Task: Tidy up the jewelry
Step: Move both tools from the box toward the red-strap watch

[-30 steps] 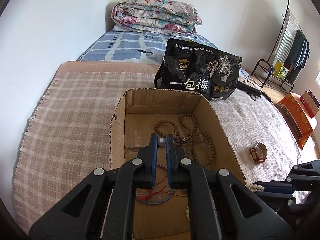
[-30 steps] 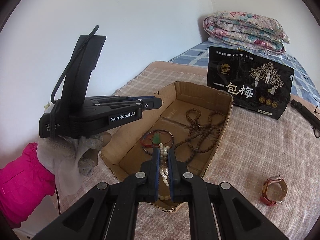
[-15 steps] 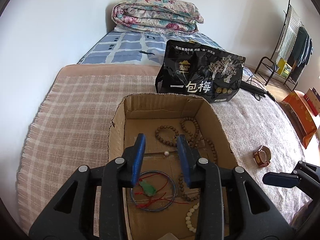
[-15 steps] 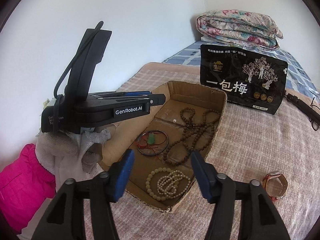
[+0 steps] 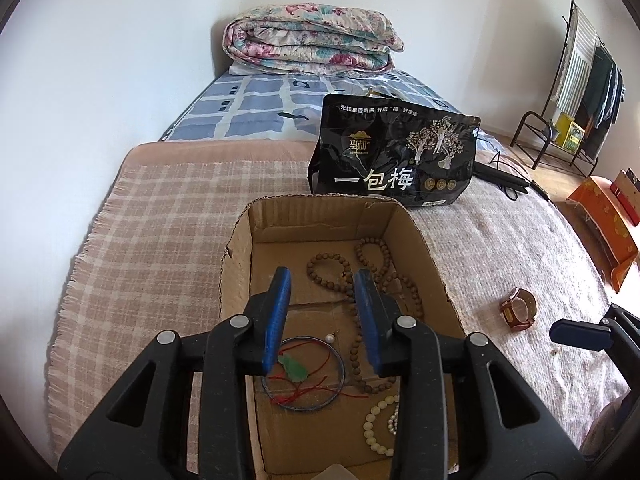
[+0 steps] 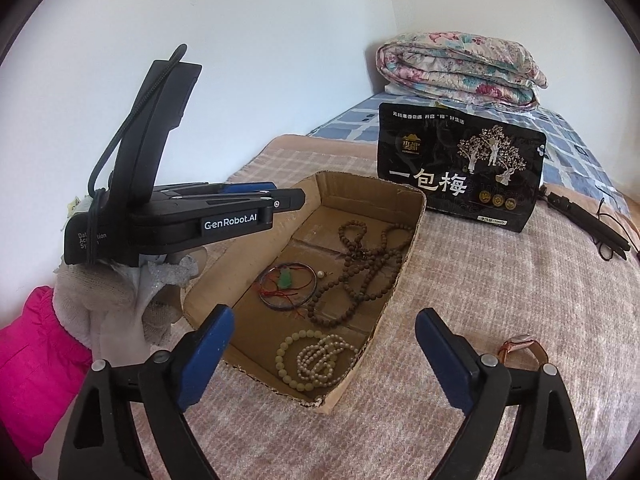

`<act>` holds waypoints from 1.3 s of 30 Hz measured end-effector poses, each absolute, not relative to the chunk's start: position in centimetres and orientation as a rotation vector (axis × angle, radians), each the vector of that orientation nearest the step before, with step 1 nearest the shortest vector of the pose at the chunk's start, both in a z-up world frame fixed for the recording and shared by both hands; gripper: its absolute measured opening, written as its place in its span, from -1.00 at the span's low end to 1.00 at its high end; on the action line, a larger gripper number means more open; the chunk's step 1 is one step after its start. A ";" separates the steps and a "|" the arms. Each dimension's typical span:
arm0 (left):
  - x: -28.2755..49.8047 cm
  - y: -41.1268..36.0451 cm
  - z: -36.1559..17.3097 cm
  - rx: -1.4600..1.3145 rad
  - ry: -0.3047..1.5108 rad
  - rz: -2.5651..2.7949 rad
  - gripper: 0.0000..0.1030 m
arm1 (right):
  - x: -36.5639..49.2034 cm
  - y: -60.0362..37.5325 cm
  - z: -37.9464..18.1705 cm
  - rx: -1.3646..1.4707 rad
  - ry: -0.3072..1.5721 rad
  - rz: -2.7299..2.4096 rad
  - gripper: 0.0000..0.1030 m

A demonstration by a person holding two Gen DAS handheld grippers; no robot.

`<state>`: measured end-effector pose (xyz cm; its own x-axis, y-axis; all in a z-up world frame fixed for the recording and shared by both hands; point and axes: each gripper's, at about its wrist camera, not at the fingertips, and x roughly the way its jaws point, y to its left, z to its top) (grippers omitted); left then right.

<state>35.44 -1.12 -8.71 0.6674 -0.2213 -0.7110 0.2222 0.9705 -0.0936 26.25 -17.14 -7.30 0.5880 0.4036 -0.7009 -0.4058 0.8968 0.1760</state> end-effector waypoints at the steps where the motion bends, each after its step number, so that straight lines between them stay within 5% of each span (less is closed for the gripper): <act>1: 35.3 -1.2 -8.6 0.005 0.800 -0.250 -0.36 | 26.1 -17.2 -7.2 -0.006 0.812 0.466 0.94; 5: 34.7 -1.6 -7.9 0.013 0.792 -0.247 -0.35 | 25.7 -17.6 -6.9 -0.011 0.802 0.442 1.00; 7: 34.4 -1.7 -7.6 0.014 0.786 -0.248 -0.12 | 25.6 -17.9 -6.8 -0.011 0.806 0.433 1.00; 9: 33.9 -1.8 -7.1 0.014 0.762 -0.244 0.33 | 25.3 -18.4 -6.7 -0.007 0.805 0.418 1.00; 11: 33.4 -1.9 -6.6 0.019 0.733 -0.238 0.42 | 25.0 -19.0 -6.6 -0.004 0.803 0.398 1.00; 39: 28.4 -11.5 -4.9 0.071 0.725 -0.388 0.44 | 18.7 -34.8 -7.0 -0.042 0.783 0.073 1.00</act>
<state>28.45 -11.45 -4.86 0.6803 -0.3212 -0.6588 0.3699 0.9265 -0.0698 18.68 -34.79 -6.95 0.7061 0.0499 -0.7063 -0.0808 0.9967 -0.0104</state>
